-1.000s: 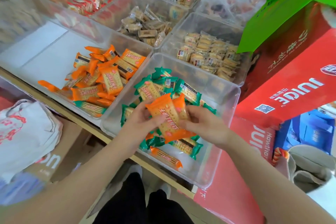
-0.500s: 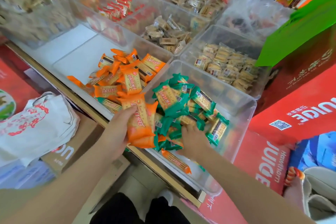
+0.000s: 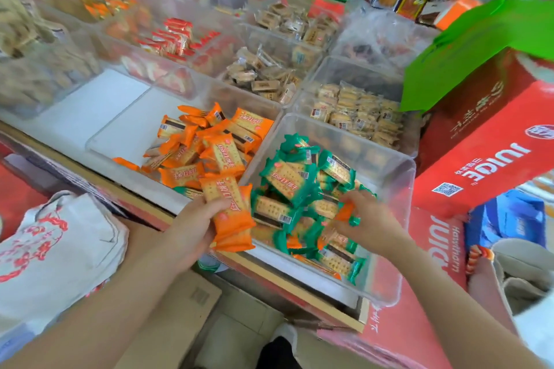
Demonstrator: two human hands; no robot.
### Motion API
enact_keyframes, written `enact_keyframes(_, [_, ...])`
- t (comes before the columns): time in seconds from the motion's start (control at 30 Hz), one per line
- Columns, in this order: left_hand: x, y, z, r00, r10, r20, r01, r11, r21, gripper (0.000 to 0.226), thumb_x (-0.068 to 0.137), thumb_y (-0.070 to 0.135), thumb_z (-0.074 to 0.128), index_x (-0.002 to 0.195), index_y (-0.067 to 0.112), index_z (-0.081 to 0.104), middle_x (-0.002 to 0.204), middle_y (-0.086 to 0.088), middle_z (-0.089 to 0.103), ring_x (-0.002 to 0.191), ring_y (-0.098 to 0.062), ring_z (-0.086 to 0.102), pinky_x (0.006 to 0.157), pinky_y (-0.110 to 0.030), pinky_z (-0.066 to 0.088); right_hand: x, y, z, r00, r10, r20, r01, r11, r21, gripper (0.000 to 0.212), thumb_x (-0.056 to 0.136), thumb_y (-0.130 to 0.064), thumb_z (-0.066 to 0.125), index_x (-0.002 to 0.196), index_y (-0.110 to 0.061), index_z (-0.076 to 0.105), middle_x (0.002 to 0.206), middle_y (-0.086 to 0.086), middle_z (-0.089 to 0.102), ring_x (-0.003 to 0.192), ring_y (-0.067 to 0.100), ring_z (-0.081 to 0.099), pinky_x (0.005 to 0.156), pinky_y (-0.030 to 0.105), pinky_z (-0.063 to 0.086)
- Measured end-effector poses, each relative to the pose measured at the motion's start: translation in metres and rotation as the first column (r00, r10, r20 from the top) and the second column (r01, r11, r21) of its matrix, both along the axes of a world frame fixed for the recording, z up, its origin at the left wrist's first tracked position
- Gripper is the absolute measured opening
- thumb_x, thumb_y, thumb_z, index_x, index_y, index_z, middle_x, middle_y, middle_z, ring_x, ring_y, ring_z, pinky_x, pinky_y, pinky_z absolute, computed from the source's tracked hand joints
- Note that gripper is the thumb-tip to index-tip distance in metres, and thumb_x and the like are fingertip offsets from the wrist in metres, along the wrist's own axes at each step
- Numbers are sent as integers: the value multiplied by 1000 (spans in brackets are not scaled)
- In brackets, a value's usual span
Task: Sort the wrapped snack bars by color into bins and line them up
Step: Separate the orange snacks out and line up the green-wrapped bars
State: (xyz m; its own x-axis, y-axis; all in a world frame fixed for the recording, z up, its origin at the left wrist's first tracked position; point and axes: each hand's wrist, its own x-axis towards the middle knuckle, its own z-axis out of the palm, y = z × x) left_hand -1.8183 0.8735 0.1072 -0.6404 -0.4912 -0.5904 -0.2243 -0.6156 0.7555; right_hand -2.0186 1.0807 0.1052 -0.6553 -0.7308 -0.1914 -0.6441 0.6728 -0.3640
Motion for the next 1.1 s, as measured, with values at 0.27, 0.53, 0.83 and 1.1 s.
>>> enact_keyframes(0.27, [27,-54,8,997,30,-78,-33,999,-32,21,92,21,54,112,22,59,108,-5,69,97,-20,66,84,-42,51,64,-86,34,853,-35,521,415,652,-635,45,84,-13,66,120,-19,40,102,-1,57,92,16,61,77,24,52])
enact_keyframes(0.53, [31,-130,4,975,222,7,-215,953,-214,25,90,29,56,114,23,59,106,-3,69,92,-23,67,90,-44,51,58,-232,34,904,6,427,254,796,-549,44,87,-30,64,125,-16,48,100,-8,56,86,10,57,78,23,45])
enact_keyframes(0.83, [-7,-196,0,965,105,242,81,755,-650,54,71,36,64,122,23,51,102,-1,64,91,-20,63,83,-35,51,6,-327,-8,945,202,257,-143,962,-231,41,93,-38,53,129,-18,52,117,4,61,111,21,54,84,25,35])
enact_keyframes(1.1, [-52,-226,-43,705,-54,707,702,197,-685,67,89,34,55,146,24,21,133,-11,48,118,-30,48,93,-36,41,-15,-302,-18,760,648,56,-610,740,-285,20,89,-29,60,96,-11,63,84,-4,58,79,18,59,69,30,45])
